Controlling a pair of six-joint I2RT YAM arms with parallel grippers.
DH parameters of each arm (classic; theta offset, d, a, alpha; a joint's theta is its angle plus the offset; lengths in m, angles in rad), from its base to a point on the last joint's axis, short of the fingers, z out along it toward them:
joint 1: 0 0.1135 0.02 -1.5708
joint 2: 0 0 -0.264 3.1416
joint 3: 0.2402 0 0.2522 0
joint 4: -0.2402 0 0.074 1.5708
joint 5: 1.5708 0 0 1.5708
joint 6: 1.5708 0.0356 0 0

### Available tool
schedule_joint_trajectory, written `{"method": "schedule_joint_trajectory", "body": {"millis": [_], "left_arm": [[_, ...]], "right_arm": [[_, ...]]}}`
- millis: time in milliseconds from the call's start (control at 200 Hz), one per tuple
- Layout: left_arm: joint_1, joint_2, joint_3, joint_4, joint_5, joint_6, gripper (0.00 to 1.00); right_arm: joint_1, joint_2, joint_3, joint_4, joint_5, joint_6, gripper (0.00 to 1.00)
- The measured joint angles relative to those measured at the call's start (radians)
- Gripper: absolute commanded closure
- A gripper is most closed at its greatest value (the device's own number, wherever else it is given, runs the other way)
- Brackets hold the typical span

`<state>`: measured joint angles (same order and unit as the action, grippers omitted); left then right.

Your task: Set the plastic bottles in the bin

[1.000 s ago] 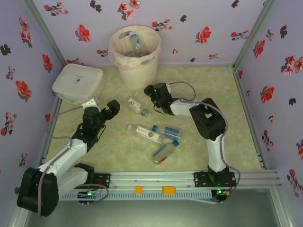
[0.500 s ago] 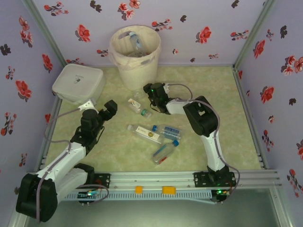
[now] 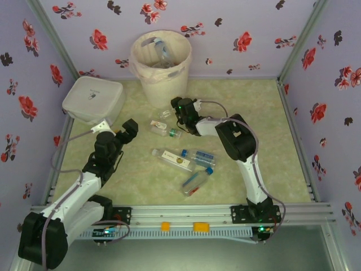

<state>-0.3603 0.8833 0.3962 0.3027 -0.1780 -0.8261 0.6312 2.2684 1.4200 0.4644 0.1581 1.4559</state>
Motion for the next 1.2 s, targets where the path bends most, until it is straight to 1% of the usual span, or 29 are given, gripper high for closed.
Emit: {"method": "schedule_joint_trajectory", "body": {"millis": [75,150,395,520,675,950,1200], "left_arm": [[0.000,-0.006,0.000,-0.005,-0.006,0.000,0.00],[0.000,-0.010,0.000,-0.009,-0.006,0.000,0.00],[0.000,-0.011,-0.001,-0.013,-0.007,0.000,0.00],[0.000,-0.011,-0.001,-0.018,-0.011,0.000,0.00],[0.000,-0.010,-0.001,-0.020,-0.021,0.000,0.00],[0.000,0.022,0.008,-0.023,-0.026,0.001,0.00],[0.000,0.082,0.063,-0.028,-0.026,0.027,0.00]], "right_arm": [[0.000,0.012,0.000,0.018,0.003,0.009,0.44],[0.000,0.022,0.000,0.040,0.002,0.019,0.50],[0.000,0.027,0.000,0.055,0.002,0.022,0.57],[0.000,0.026,-0.011,0.072,0.003,0.017,0.60],[0.000,-0.004,-0.070,0.117,0.016,-0.008,0.63],[-0.012,-0.126,-0.199,0.111,0.039,-0.127,0.65],[-0.066,-0.277,-0.326,0.110,0.043,-0.225,0.66]]}}
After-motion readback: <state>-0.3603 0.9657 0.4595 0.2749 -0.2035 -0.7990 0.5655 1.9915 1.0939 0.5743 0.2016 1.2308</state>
